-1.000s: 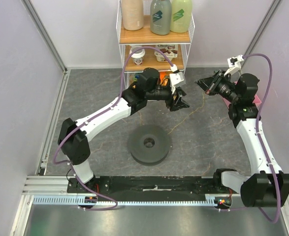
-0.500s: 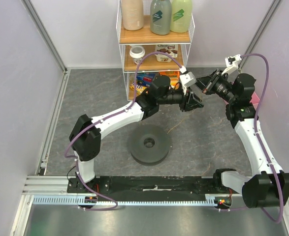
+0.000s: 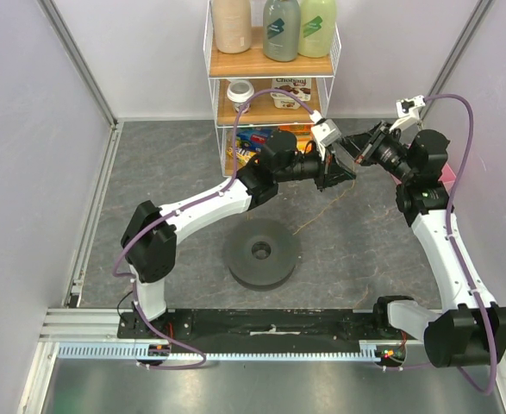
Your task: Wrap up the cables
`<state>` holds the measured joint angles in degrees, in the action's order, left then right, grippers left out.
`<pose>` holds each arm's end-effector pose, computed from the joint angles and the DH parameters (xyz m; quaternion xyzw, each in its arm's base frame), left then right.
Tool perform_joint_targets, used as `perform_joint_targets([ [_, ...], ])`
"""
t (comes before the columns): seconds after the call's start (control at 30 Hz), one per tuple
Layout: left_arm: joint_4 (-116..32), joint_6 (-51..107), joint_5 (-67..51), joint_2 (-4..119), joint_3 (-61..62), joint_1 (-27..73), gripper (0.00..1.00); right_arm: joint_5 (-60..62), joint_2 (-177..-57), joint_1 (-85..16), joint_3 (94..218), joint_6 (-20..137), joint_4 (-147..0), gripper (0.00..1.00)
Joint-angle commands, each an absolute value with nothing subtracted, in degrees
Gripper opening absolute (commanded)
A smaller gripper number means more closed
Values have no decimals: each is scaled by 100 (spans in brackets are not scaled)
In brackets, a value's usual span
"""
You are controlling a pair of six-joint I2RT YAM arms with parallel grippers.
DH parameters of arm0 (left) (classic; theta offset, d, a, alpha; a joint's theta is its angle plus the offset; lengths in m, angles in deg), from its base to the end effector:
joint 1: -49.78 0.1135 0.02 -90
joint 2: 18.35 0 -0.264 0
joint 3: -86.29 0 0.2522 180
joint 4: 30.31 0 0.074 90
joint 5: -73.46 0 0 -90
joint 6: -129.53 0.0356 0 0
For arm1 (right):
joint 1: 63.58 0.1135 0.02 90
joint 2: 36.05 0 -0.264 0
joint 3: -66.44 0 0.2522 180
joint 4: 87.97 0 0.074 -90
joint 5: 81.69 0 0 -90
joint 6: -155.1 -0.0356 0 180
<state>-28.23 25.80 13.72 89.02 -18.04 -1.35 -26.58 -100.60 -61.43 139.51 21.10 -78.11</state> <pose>0.2718 -0.3658 0.3503 0.3940 0.5933 -0.5201 0.4715 0.2582 0.0301 0.3868 0.0481 0.7122 0.4586 0.5293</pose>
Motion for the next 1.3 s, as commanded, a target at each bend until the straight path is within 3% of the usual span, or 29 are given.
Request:
perform_joint_targets([
  [0.0, -2596, 2162, 1438, 8677, -1826, -85, 2, -2789, -10020, -6121, 14145, 2142, -8036, 9],
  [0.1, -2666, 1714, 2035, 8537, -1817, 99, 2, -3052, -10047, -6322, 14294, 2598, -8027, 62],
  [0.17, -2894, 1537, 2588, 8405, -1870, 275, 2, -3351, -10056, -6751, 14479, 3063, -8018, 82],
  [0.23, -3297, 1431, 3098, 8317, -1966, 451, 2, -3789, -10074, -7156, 14707, 3519, -8027, 91],
  [0.37, -4256, 1334, 4013, 8264, -2213, 925, 2, -5150, -9986, -7527, 15094, 5441, -7783, 92],
  [0.47, -4801, 1221, 4637, 8316, -2467, 1233, 2, -6048, -9793, -7492, 15498, 8251, -5766, 96],
  [0.6, -4943, 624, 5481, 8466, -2740, 1322, 2, -5841, -9643, -6826, 16016, 10918, -3487, 98],
  [1.03, -4812, 122, 6141, 8422, -2696, 1304, 2, -4680, -9616, -4338, 15701, 11151, -3501, 98],
  [1.27, -4724, 51, 6282, 8273, -2609, 1287, 2, -4346, -9722, -4099, 15482, 10976, -3676, 98],
])
